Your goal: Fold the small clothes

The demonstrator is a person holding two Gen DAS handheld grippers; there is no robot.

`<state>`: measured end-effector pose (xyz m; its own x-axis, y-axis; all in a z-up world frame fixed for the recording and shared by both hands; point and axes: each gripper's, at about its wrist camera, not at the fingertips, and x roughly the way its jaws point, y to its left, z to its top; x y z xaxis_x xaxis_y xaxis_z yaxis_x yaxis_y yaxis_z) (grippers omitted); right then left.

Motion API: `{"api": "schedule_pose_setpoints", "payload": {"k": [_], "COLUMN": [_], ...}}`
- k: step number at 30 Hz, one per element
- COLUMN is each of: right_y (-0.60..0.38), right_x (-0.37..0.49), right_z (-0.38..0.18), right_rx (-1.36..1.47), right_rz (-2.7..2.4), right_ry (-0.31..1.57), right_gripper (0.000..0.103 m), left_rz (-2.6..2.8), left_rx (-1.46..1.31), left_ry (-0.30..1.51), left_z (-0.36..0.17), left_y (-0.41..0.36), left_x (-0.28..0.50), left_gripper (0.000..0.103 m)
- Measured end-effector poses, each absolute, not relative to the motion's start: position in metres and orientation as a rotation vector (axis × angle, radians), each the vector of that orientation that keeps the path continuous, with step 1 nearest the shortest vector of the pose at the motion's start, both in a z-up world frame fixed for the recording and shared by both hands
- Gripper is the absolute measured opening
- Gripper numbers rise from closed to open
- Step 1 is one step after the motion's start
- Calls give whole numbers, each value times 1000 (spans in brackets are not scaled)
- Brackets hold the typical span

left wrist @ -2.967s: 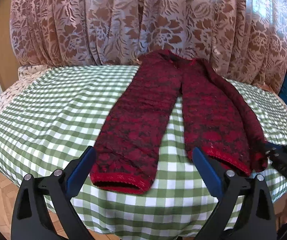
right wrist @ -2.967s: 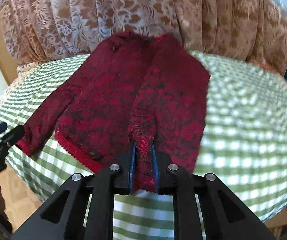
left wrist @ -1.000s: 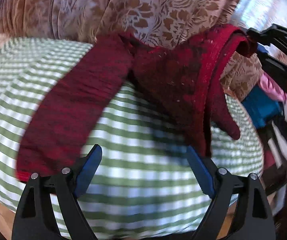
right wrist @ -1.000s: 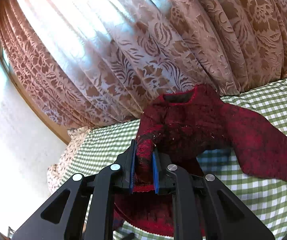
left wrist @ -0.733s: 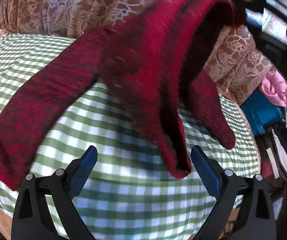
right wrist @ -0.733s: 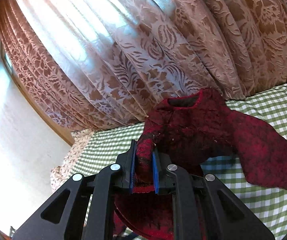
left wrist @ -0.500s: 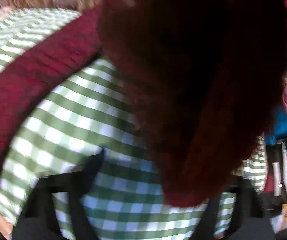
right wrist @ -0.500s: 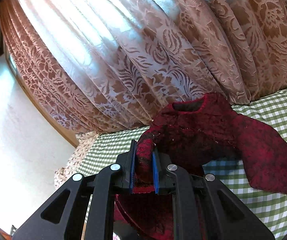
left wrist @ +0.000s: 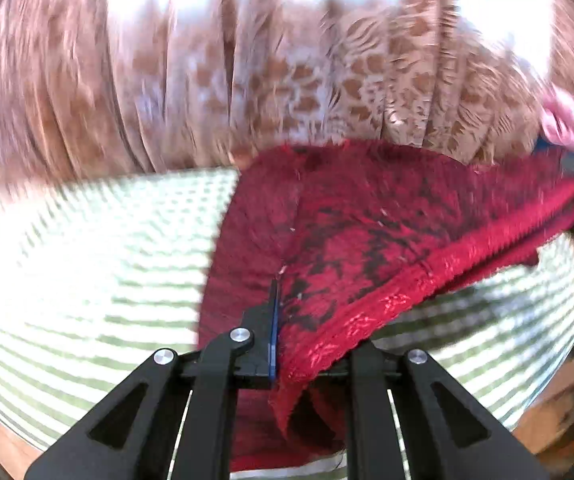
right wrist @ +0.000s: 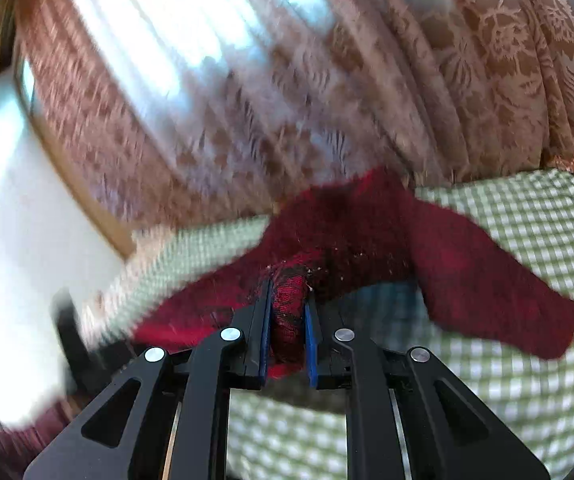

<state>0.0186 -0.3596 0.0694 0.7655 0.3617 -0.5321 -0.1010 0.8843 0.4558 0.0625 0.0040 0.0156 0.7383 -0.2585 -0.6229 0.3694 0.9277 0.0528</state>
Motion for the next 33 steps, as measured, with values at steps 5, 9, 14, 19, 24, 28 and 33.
{"api": "schedule_pose_setpoints", "payload": {"k": [5, 9, 14, 19, 24, 28, 33], "right_y": [-344, -339, -355, -358, -326, -256, -162], "right_x": [-30, -46, -50, -45, -30, 4, 59], "right_z": [-15, -74, -84, -47, 4, 32, 30], "right_rx": [349, 238, 216, 122, 158, 186, 152], "right_rz": [197, 58, -3, -70, 49, 303, 526], "right_ry": [896, 1056, 1107, 1080, 931, 850, 893], "right_gripper": [13, 13, 17, 54, 57, 57, 57], "left_rz": [-459, -525, -433, -212, -187, -214, -50], "left_rx": [451, 358, 26, -217, -113, -89, -81], "left_ry": [694, 818, 897, 891, 910, 937, 817], "left_z": [-9, -43, -53, -65, -85, -100, -69], "left_y": [-5, 14, 89, 144, 120, 111, 155], "left_x": [19, 2, 4, 36, 69, 87, 119], "left_gripper": [20, 51, 67, 79, 66, 18, 8]}}
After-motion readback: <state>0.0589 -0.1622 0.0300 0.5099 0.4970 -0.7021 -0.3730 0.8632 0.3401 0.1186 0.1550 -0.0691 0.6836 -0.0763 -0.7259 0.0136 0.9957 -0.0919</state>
